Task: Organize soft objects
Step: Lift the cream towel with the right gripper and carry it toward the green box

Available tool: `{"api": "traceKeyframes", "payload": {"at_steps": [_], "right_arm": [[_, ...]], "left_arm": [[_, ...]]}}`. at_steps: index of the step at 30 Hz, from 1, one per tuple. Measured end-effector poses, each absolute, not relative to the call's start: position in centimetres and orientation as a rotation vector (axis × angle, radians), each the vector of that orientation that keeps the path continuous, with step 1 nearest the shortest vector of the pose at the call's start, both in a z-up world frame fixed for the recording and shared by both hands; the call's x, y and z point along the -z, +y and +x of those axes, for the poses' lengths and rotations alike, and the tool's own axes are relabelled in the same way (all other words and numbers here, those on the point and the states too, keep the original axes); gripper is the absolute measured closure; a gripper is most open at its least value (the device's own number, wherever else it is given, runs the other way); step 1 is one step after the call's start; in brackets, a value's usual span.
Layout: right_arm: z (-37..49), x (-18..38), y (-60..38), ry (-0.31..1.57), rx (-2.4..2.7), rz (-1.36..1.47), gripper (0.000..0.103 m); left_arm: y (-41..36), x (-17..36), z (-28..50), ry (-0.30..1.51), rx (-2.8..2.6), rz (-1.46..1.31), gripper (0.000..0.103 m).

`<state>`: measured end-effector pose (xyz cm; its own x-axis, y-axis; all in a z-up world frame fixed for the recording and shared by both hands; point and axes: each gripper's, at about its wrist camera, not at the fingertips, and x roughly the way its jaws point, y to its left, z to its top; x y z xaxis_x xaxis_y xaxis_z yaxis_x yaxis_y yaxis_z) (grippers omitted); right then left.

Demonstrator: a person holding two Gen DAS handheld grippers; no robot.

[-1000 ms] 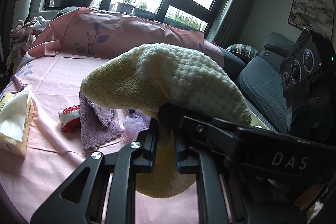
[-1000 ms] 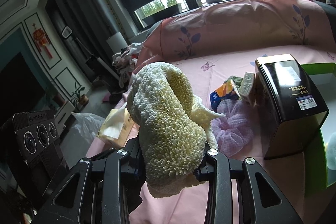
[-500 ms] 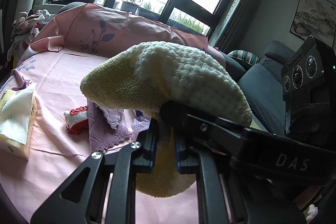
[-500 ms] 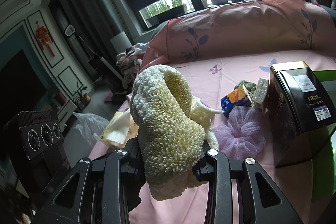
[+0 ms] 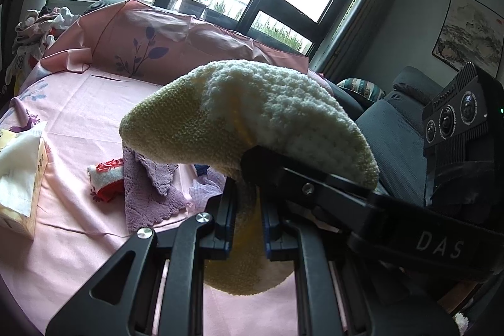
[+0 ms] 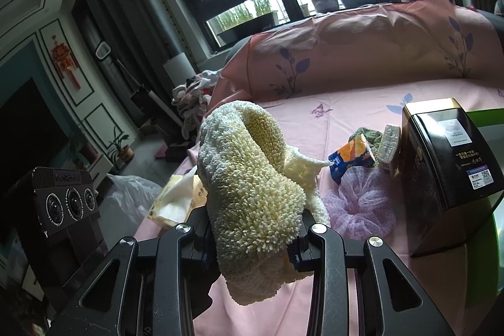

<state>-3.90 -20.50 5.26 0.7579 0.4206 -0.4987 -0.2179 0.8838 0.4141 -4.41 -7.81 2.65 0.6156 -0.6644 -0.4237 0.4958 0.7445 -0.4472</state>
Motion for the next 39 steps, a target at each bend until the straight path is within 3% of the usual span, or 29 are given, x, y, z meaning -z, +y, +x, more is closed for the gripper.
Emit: {"api": "traceKeyframes", "payload": {"at_steps": [21,39], "right_arm": [[-6.2,-6.6,-23.6,0.554,-0.318,0.378,0.065],[-11.9,-8.0,-34.5,0.349,-0.196,0.590,0.065]], "left_arm": [[-10.9,-4.5,-5.0,0.578,0.743,-0.287,0.093],[-22.2,-8.7,-7.3,0.559,0.898,-0.124,0.093]]}}
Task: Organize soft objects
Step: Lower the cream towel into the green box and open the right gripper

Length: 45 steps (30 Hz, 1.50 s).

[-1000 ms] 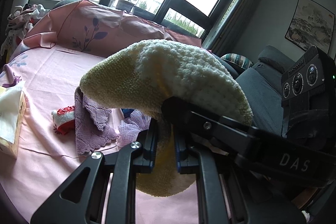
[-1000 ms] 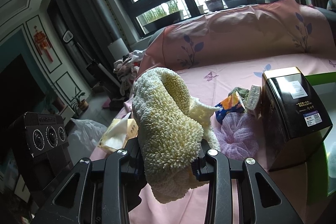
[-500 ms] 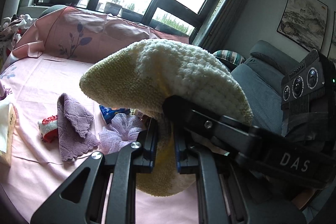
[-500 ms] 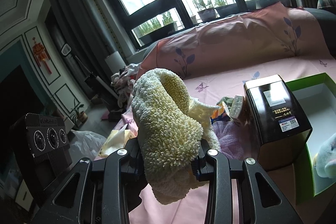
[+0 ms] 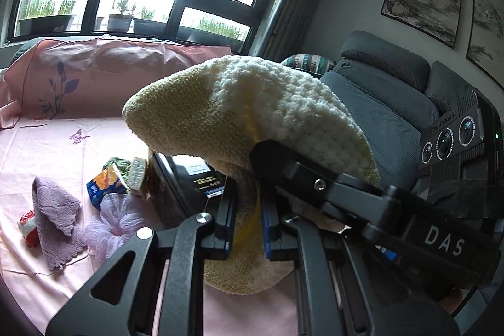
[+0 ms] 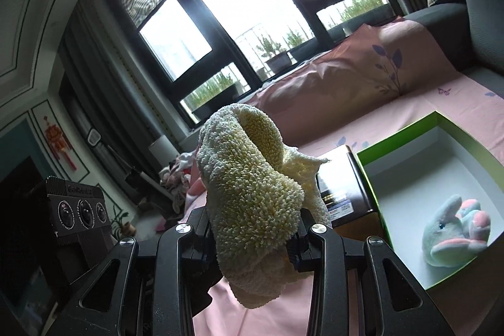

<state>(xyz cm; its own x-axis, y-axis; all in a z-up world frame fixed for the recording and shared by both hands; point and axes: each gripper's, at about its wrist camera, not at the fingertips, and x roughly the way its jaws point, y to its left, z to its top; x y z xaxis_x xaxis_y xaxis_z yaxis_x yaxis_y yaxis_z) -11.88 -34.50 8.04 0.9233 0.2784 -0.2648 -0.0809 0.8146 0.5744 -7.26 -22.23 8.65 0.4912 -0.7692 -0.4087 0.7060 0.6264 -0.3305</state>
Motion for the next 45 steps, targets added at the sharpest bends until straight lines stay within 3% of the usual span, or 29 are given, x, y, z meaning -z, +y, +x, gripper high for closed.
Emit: {"api": "traceKeyframes", "payload": {"at_steps": [22,39,43,45], "right_arm": [[-14.9,-3.0,-45.5,0.257,-0.025,0.913,0.065],[-14.6,0.1,-49.6,0.320,0.137,1.018,0.065],[-14.4,-0.2,-49.4,0.355,0.199,0.992,0.062],[-14.4,-0.2,-49.3,0.383,0.248,0.975,0.053]], "left_arm": [[-35.4,-6.7,-6.4,0.637,1.016,0.108,0.092],[-38.8,-4.6,-6.2,0.702,0.998,0.157,0.089],[-37.8,-4.8,-6.2,0.702,0.989,0.135,0.085],[-37.1,-4.9,-6.2,0.706,0.972,0.129,0.078]]}}
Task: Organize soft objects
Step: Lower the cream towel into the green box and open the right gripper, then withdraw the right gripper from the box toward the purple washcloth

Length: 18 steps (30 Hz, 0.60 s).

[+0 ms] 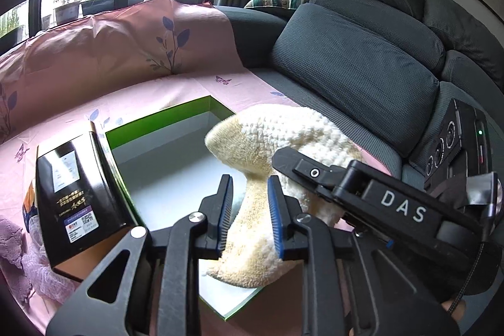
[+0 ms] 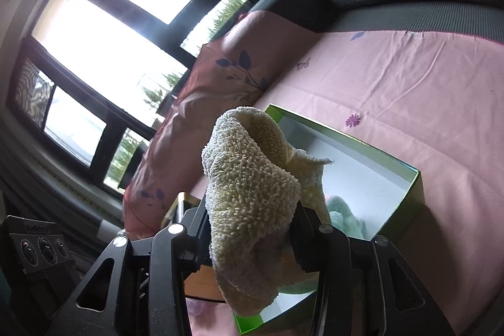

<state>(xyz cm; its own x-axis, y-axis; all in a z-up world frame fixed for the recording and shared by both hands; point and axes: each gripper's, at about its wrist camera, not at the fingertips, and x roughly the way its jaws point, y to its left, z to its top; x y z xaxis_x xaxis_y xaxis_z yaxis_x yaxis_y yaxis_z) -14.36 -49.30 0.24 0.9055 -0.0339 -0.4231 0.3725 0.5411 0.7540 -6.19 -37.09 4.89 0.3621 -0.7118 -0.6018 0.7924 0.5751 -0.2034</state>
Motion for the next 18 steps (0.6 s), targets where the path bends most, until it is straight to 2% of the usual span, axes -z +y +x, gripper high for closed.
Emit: {"api": "traceKeyframes", "payload": {"at_steps": [2,4,6,8,11,12,14,18], "right_arm": [[-14.5,-0.4,-49.2,0.381,0.268,0.972,0.049],[-14.7,-0.6,-49.1,0.374,0.259,0.973,0.039],[-15.0,-1.3,-48.7,0.359,0.255,0.951,0.021],[-15.3,-2.4,-48.0,0.344,0.261,0.900,0.012],[-15.9,-4.2,-46.6,0.308,0.273,0.818,0.011],[-16.1,-4.7,-46.0,0.294,0.272,0.795,0.009],[-16.3,-5.7,-44.9,0.281,0.267,0.749,0.004],[-15.8,-7.6,-42.4,0.289,0.277,0.644,0.004]], "left_arm": [[-36.1,-5.3,-6.3,0.708,0.976,0.107,0.074],[-34.8,-6.0,-6.3,0.704,1.013,0.069,0.066],[-33.5,-6.8,-6.2,0.684,1.030,0.033,0.053],[-31.9,-7.7,-6.4,0.666,1.016,0.002,0.049],[-29.1,-9.1,-6.7,0.626,1.026,-0.060,0.029],[-28.2,-9.4,-6.9,0.609,1.020,-0.069,0.025],[-26.3,-10.0,-7.0,0.576,0.982,-0.075,0.025],[-22.4,-10.2,-6.5,0.559,0.858,-0.105,0.024]]}}
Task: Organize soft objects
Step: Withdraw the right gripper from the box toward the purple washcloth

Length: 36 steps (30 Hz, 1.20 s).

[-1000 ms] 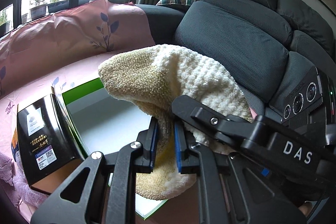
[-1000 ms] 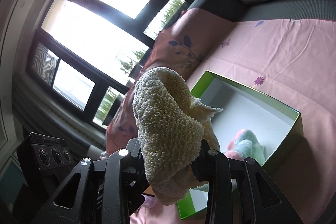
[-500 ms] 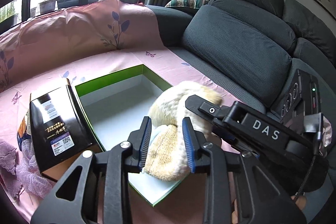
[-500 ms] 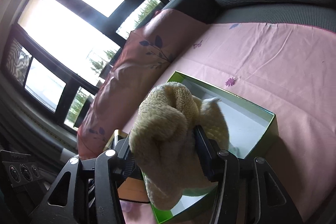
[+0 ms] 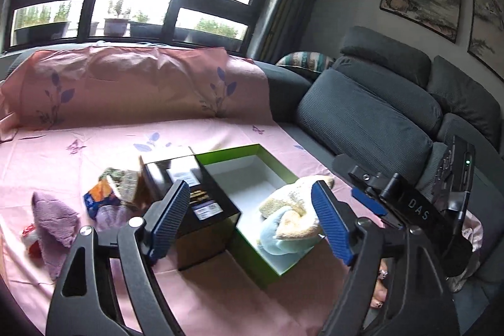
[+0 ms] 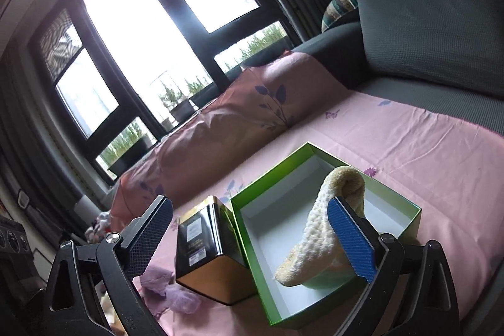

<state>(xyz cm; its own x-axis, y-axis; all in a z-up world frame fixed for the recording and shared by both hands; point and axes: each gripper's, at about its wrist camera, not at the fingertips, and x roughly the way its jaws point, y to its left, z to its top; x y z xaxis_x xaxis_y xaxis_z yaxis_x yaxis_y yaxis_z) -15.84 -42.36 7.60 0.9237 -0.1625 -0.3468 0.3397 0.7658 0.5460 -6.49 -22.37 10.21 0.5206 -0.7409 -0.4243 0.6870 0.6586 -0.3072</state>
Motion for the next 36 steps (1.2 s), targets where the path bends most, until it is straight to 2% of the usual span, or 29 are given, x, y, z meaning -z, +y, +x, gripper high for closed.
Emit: {"api": "traceKeyframes", "payload": {"at_steps": [15,27,36], "right_arm": [[-11.5,-10.1,-32.0,0.357,0.051,0.405,0.004],[-7.4,-8.2,-26.7,0.480,-0.093,0.398,0.004],[-5.3,-6.8,-24.2,0.552,-0.202,0.423,0.004]], "left_arm": [[-7.1,-4.0,-3.2,0.645,0.420,-0.212,0.024],[-0.7,-0.1,-0.1,0.746,0.265,-0.289,0.025],[0.2,0.5,-0.2,0.759,0.249,-0.288,0.025]]}}
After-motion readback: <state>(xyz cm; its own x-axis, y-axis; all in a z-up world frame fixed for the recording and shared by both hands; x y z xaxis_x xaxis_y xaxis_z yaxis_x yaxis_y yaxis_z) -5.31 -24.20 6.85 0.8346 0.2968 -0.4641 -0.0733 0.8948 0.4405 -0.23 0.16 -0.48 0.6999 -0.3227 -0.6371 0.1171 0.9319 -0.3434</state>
